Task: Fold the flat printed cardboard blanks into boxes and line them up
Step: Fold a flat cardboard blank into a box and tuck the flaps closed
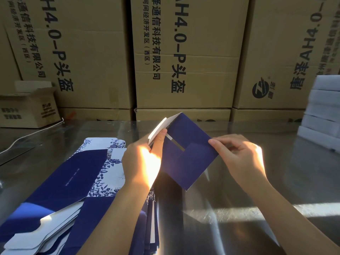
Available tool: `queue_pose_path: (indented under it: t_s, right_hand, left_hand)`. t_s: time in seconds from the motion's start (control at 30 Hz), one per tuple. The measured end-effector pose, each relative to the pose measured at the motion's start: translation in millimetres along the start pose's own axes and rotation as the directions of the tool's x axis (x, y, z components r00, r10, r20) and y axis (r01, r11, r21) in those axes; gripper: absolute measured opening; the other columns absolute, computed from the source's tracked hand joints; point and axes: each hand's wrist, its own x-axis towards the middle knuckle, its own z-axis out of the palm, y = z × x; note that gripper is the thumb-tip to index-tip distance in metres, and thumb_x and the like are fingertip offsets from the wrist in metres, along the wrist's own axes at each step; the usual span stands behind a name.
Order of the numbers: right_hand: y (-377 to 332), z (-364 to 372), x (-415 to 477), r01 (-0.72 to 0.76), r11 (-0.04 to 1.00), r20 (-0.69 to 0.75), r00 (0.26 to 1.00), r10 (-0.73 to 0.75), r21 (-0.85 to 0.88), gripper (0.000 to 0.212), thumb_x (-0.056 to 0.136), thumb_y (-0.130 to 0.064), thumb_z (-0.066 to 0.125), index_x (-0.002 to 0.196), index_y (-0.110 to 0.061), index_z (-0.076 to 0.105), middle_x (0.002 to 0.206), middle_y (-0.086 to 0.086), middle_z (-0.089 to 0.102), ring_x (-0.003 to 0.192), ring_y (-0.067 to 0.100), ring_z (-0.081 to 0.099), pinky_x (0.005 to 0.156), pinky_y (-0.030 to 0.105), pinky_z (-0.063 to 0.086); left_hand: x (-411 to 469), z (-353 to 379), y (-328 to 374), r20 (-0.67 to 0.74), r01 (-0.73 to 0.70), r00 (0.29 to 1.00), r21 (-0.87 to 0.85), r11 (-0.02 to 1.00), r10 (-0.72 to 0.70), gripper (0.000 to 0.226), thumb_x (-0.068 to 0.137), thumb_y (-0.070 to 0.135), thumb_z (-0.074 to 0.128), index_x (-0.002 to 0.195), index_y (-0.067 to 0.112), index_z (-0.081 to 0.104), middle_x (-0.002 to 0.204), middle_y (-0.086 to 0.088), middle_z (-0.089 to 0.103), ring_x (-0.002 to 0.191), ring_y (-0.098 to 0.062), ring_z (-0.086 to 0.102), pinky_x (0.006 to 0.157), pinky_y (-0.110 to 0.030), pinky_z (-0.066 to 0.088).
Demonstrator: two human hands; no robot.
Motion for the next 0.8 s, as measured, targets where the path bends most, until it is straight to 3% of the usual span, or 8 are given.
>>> queue_pose_path:
  t_s: [0.1,0.13,0.2,0.3,0.4,0.53,0.8]
  right_hand:
    - [4.6,2.2,0.0,0.034,0.998,-0.014,0.999,-0.034,-0.059,0.012,0.084,-0.021,0.070,0.074,-0.028,0.071,0.073,-0.020,0.065,0.083,0.004,0.057,0.071,0.012,0.043]
    - [5.5,2.7,-0.4,0.056,0.995,-0.021,0.998,-0.058,-0.084,0.012,0.085,-0.020,0.069,0.074,-0.026,0.070,0.072,-0.019,0.063,0.082,0.004,0.056,0.069,0.012,0.043]
    - [5.9,3.2,-1.4,0.110,0.985,-0.029,0.993,-0.115,-0.134,0.012,0.086,-0.017,0.068,0.075,-0.022,0.070,0.071,-0.020,0.059,0.081,0.005,0.055,0.066,0.010,0.041]
    - [5.9,2.9,-2.2,0.157,0.972,-0.027,0.986,-0.164,-0.173,0.011,0.086,-0.017,0.068,0.076,-0.021,0.070,0.071,-0.021,0.058,0.080,0.005,0.054,0.065,0.009,0.041]
    - [4.7,2.1,-1.9,0.164,0.972,-0.036,0.984,-0.172,-0.170,0.010,0.085,-0.019,0.070,0.076,-0.023,0.071,0.071,-0.023,0.059,0.080,0.004,0.054,0.067,0.008,0.039]
    - [3.9,1.2,-1.8,0.182,0.971,-0.050,0.980,-0.192,-0.152,0.006,0.082,-0.019,0.072,0.077,-0.023,0.073,0.074,-0.018,0.064,0.077,0.008,0.055,0.066,0.012,0.042]
    - [4.3,1.2,-2.3,0.192,0.965,-0.021,0.980,-0.199,-0.180,0.007,0.082,-0.018,0.073,0.074,-0.019,0.074,0.071,-0.014,0.064,0.073,0.012,0.059,0.065,0.019,0.044]
  left_hand:
    - [-2.4,-1.8,2.9,0.000,-0.038,0.999,-0.027,0.999,0.038,0.053,0.074,0.065,0.041,0.041,0.026,0.027,0.030,0.007,0.038,0.032,-0.016,0.039,0.036,-0.017,0.022]
    - [-2.9,-1.1,3.2,0.001,-0.050,0.999,-0.031,0.998,0.050,0.052,0.074,0.064,0.042,0.041,0.027,0.026,0.032,0.013,0.043,0.034,-0.014,0.045,0.033,-0.015,0.023]
    - [-2.1,-0.2,2.9,0.001,-0.051,0.999,-0.014,0.999,0.051,0.051,0.075,0.062,0.042,0.042,0.028,0.025,0.029,0.009,0.037,0.031,-0.015,0.040,0.035,-0.013,0.020]
    - [-0.8,-0.7,1.7,0.012,-0.024,1.000,-0.007,1.000,0.024,0.053,0.075,0.066,0.040,0.042,0.026,0.030,0.036,0.012,0.034,0.037,-0.011,0.038,0.042,-0.020,0.022]
    - [1.5,1.2,-1.0,0.014,0.012,1.000,-0.015,1.000,-0.012,0.058,0.082,0.062,0.047,0.042,0.023,0.031,0.036,0.007,0.035,0.040,-0.017,0.040,0.042,-0.024,0.023]
    - [1.7,2.0,-0.1,-0.001,0.059,0.998,-0.020,0.998,-0.059,0.056,0.084,0.058,0.053,0.045,0.022,0.034,0.041,0.006,0.039,0.043,-0.011,0.039,0.043,-0.024,0.023]
    - [5.8,0.5,-3.4,-0.021,0.130,0.991,-0.059,0.990,-0.131,0.056,0.075,0.069,0.042,0.046,0.021,0.039,0.042,0.009,0.043,0.045,-0.007,0.042,0.042,-0.022,0.026]
